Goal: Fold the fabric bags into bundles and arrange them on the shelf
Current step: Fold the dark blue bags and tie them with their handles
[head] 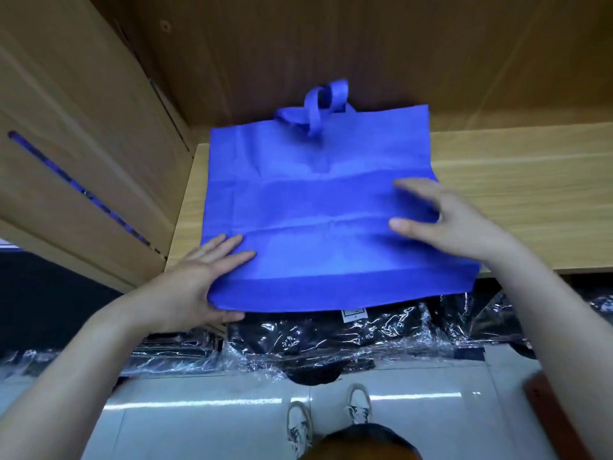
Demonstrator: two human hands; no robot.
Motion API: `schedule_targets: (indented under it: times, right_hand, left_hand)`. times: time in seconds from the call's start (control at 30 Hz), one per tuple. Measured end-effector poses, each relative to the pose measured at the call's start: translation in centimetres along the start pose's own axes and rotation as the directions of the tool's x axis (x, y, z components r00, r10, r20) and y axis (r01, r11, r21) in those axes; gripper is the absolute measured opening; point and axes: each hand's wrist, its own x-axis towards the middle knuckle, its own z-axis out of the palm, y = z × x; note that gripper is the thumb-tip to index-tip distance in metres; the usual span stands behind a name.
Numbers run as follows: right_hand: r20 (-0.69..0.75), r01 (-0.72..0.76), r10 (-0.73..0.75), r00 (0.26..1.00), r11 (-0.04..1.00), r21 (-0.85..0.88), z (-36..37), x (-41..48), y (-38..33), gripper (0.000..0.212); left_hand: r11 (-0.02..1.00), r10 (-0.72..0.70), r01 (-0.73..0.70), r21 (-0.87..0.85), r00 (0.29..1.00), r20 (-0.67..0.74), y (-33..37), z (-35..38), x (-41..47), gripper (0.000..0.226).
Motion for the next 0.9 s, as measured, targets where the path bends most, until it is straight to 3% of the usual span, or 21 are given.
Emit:
schedule_targets:
  times: [0.07,0.13,0.2,0.27,0.33,0.4,0.47,0.53,0.57,0.63,0.73,0.83,0.9]
  right_hand:
    - [0.316,0.038,-0.047,0.948,0.999,0.035,-0.4,-2.4,-0.6,0.077]
    - [0.478,0.04,-0.068,0.875,0.997,0.068,-1.2,-3.7,-0.7,0.087]
    - [0.603,0.032,-0.028,0.797,0.999,0.005,-2.0,-4.4,-0.6,0.099]
    - [0.646,0.017,0.043,0.762,0.996,-0.085,-2.5,-5.0,-0.1,0.098]
    - [0.503,-0.049,0.079,0.86,0.996,-0.073,-2.3,-5.4,0.5,0.079]
    - [0.205,-0.128,0.122,0.971,0.992,0.014,-1.5,-5.4,1.3,0.069]
    - [-0.016,-0.112,0.113,0.993,0.993,0.026,0.0,-5.5,2.1,0.039]
    - [-0.16,-0.042,0.033,0.987,0.998,-0.048,1.8,-5.8,2.3,0.018]
    - [-0.214,-0.028,0.014,0.977,0.998,-0.06,2.6,-6.1,2.4,0.019]
    - [-0.305,-0.004,-0.011,0.952,0.999,-0.051,3.5,-6.5,2.4,0.028]
    - [-0.356,0.121,-0.197,0.914,0.967,-0.224,3.7,-7.1,2.3,0.049]
    - [-0.211,0.188,-0.401,0.892,0.752,-0.632,3.5,-7.1,2.5,0.037]
    - [-0.091,0.226,-0.392,0.915,0.686,-0.692,3.3,-7.4,2.7,0.031]
  left_hand:
    - [0.979,-0.037,0.008,-0.205,0.989,-0.141,0.0,0.2,-0.1,0.082]
    - [0.944,-0.137,0.04,-0.329,0.951,-0.278,0.2,0.6,0.1,0.072]
    - [0.938,-0.268,0.133,-0.319,0.863,-0.428,0.9,1.2,0.5,0.05]
    - [0.957,-0.286,0.202,-0.209,0.782,-0.554,1.6,1.8,0.7,0.036]
    - [0.96,-0.275,0.244,-0.135,0.742,-0.611,2.0,2.5,0.8,0.032]
    - [0.956,-0.274,0.275,-0.104,0.702,-0.658,2.5,2.9,0.8,0.031]
    - [0.945,-0.293,0.309,-0.107,0.655,-0.697,3.2,3.2,1.0,0.029]
    - [0.926,-0.37,0.307,-0.219,0.63,-0.683,3.6,3.3,1.1,0.031]
    - [0.922,-0.385,0.292,-0.254,0.624,-0.68,3.7,3.4,1.0,0.035]
    - [0.959,-0.272,0.243,-0.147,0.639,-0.719,3.2,3.7,0.8,0.038]
    - [0.971,-0.047,0.194,0.142,0.732,-0.68,1.9,4.6,0.6,0.03]
    - [0.962,-0.087,0.206,0.181,0.856,-0.51,1.2,4.8,-0.1,0.053]
    - [0.952,-0.088,0.204,0.23,0.898,-0.431,0.9,4.5,-0.5,0.069]
